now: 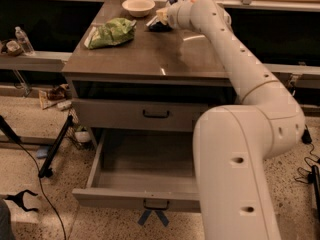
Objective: Move blue chip bag near paper bowl
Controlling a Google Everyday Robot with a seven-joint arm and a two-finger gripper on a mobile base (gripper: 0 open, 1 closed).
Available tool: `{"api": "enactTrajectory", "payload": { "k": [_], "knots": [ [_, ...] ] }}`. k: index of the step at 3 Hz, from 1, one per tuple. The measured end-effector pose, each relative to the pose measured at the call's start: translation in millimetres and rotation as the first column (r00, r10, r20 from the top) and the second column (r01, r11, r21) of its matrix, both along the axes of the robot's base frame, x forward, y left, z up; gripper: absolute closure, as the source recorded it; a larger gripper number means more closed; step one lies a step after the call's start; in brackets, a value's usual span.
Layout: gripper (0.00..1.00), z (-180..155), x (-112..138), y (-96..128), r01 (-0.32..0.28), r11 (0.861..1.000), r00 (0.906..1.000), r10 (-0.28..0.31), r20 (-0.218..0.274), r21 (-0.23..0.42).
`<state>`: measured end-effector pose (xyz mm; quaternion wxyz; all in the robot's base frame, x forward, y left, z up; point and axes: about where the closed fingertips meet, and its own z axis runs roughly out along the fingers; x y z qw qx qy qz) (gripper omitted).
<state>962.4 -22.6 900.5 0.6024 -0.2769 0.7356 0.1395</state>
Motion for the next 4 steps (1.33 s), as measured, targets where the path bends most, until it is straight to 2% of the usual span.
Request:
{"api": "enactTrajectory", "payload": {
  "k": [1, 2, 3, 4],
  "knots": [
    [1.0, -6.0, -14.9, -32.3, 0.022, 1.0, 0.9995, -0.022, -0.024, -0.02],
    [1.0, -19.6, -26.1, -47.8, 0.035, 0.999, 0.998, -0.036, -0.051, -0.033],
    [1.0, -30.2, -28.1, -61.1, 0.071, 0.997, 0.9953, -0.073, -0.063, -0.043],
    [1.0, -35.1, -8.7, -56.5, 0.128, 0.991, 0.9904, -0.13, -0.046, -0.042]
  ]
}}
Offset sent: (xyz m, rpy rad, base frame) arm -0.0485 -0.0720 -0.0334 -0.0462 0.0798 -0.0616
